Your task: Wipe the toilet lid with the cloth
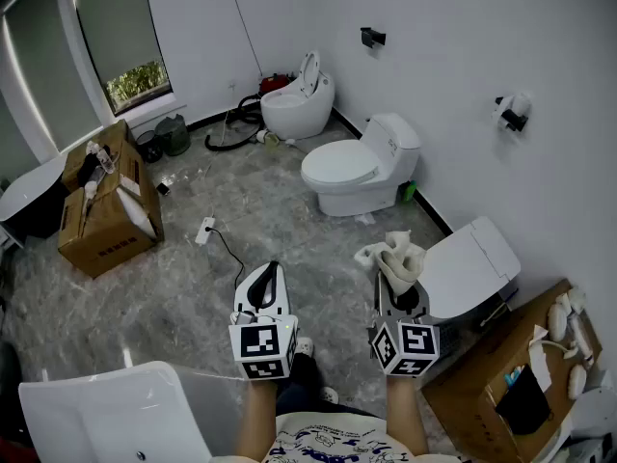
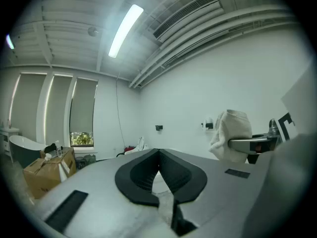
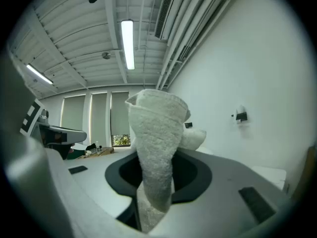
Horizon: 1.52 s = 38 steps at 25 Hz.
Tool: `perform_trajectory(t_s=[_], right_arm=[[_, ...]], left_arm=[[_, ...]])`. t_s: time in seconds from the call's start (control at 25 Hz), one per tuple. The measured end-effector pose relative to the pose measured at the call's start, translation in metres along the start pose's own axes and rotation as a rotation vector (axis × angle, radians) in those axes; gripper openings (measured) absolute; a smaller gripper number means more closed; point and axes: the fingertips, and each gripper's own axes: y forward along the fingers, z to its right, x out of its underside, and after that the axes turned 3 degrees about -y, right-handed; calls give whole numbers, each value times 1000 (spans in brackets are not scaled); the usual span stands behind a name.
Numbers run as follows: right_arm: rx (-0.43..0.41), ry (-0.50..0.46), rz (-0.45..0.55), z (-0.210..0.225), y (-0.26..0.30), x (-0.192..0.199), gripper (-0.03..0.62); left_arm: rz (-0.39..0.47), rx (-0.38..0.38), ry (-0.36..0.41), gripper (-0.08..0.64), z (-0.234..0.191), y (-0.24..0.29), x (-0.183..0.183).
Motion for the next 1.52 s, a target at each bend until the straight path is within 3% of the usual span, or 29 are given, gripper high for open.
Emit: perform_trajectory(t_s=[0.8, 0.96, 1.32, 1.52], right_arm=[[20, -9, 6, 8, 31, -1, 112], [30, -7, 17, 14, 30, 14, 112], [77, -7, -9, 29, 117, 0, 113], [108, -12, -5, 41, 173, -8, 113]], left_arm=[[9, -29, -16, 3, -24, 26, -5], [14, -40, -19, 3, -26, 26, 9], [-22, -21, -30, 3, -70, 114, 0], [-3, -2, -25, 3, -95, 172, -15]])
